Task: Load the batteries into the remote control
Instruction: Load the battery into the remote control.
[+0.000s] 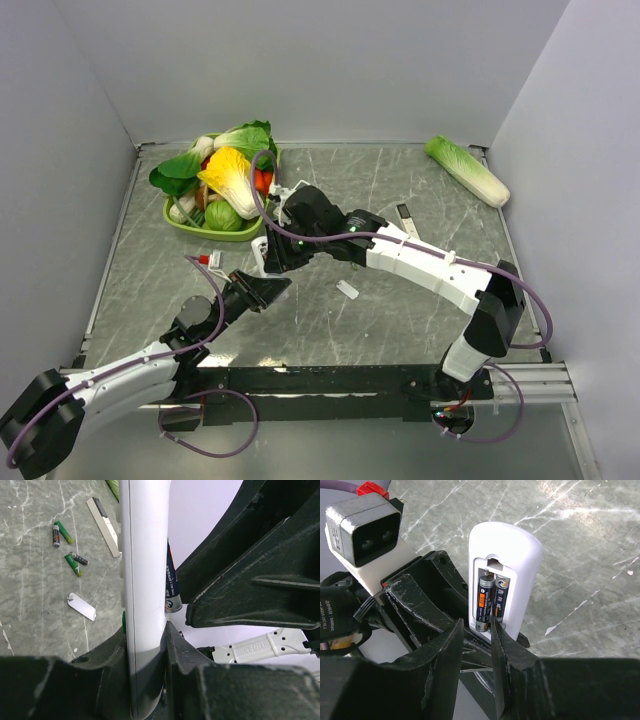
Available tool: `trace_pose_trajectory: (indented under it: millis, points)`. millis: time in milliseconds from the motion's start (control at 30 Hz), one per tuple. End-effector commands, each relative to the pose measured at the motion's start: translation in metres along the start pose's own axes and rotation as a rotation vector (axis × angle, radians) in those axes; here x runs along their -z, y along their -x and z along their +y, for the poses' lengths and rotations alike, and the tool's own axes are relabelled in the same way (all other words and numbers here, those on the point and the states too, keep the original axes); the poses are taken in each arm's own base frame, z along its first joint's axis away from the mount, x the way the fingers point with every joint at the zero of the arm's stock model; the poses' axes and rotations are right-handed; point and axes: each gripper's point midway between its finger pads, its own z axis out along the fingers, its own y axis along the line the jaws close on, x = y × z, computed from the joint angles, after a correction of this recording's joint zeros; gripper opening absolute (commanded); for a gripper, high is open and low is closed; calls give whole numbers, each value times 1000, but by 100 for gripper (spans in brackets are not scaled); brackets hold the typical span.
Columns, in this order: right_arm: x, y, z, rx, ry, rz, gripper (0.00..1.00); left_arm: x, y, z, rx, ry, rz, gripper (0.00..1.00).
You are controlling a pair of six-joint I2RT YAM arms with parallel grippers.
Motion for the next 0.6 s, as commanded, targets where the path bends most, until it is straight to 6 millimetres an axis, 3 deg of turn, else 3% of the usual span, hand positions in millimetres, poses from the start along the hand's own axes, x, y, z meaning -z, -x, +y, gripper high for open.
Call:
trace_pose_trajectory:
  millis: [0,300,433,567]
  points:
    - [-3,2,5,23,2,17,36,5,6,-21,9,-110,-33,1]
    - [22,18,6,101,-14,-63,43,8,8,-28,29,-139,-38,2]
    - [37,23,13,164,16,-104,53,9,8,-31,37,-147,-34,1]
    - [59,33,18,325,46,-197,55,9,6,-33,44,-157,-25,1]
